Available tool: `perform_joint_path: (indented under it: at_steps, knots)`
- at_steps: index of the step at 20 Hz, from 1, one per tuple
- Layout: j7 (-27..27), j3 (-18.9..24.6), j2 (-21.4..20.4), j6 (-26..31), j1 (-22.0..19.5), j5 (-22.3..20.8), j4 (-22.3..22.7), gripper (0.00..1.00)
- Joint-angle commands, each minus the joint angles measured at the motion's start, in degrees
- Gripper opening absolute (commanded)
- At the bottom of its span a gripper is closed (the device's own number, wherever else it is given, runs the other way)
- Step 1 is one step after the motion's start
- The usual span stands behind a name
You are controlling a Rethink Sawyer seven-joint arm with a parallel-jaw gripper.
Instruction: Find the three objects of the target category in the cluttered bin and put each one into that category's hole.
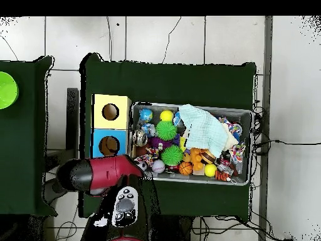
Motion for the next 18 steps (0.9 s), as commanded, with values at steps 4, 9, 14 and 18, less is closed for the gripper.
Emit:
perform_joint_path:
  at_steps: [4, 9, 14, 18]
  knots:
    - [10.60, 6.13, 10.72, -17.62, -0.84, 1.55, -3.55, 0.00]
    - [10.80, 5.35, 10.90, -17.52, -0.51, 1.09, -3.96, 0.00]
    - [11.78, 4.94, 10.93, -17.85, -0.37, 1.55, -3.79, 0.00]
    - [13.09, 4.09, 11.01, -17.58, 0.14, 2.07, -3.83, 1.00]
